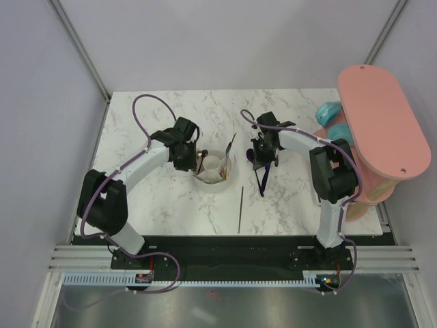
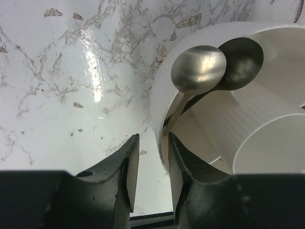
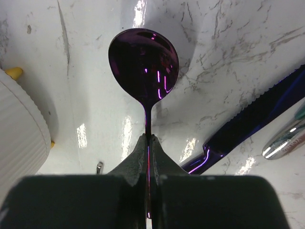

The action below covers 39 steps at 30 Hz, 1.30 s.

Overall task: Sort the eating utensils into containers
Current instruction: Pick up the spoon from the center of the board.

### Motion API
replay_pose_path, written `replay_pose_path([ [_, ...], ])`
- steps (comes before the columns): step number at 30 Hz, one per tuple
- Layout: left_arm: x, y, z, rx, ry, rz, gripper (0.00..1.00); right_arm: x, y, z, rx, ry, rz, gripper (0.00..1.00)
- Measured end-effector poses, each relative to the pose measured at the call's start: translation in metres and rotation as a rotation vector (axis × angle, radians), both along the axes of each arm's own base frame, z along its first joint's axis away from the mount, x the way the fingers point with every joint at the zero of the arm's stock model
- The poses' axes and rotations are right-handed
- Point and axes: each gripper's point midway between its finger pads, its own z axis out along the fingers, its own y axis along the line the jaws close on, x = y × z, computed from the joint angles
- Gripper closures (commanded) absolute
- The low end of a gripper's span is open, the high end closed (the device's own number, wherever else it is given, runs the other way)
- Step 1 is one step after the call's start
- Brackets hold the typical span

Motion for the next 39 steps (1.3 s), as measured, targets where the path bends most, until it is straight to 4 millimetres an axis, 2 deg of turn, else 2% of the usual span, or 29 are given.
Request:
replay_pose_path([
  [4,0.000,0.000,-0.001,-0.003,-0.004,0.001,0.61,-0.007,0.000,-0.009,0.012,0.010,0.002,1.00],
  [6,0.001,0.000,0.000,-0.004,-0.007,0.002,0.61,-0.009,0.000,-0.007,0.022,0.003,0.003,1.00],
  [8,0.000,0.000,0.001,-0.006,-0.011,0.002,0.60,-0.009,0.002,0.000,0.037,-0.018,0.002,1.00],
  [15,-0.002,0.003,0.008,-0.010,-0.037,0.018,0.56,0.002,0.011,0.050,0.116,-0.154,0.013,1.00],
  [21,-0.002,0.008,0.026,-0.023,-0.096,0.042,0.55,0.005,0.018,0.086,0.192,-0.243,0.011,1.00],
  [26,0.002,0.014,0.035,-0.024,-0.129,0.074,0.55,0.005,0.022,0.099,0.228,-0.271,0.010,1.00],
  [32,0.008,0.024,0.036,-0.030,-0.135,0.117,0.55,-0.004,0.021,0.106,0.247,-0.283,0.011,1.00],
  [39,0.013,0.037,0.038,-0.031,-0.140,0.159,0.55,-0.006,0.021,0.137,0.285,-0.355,0.012,1.00],
])
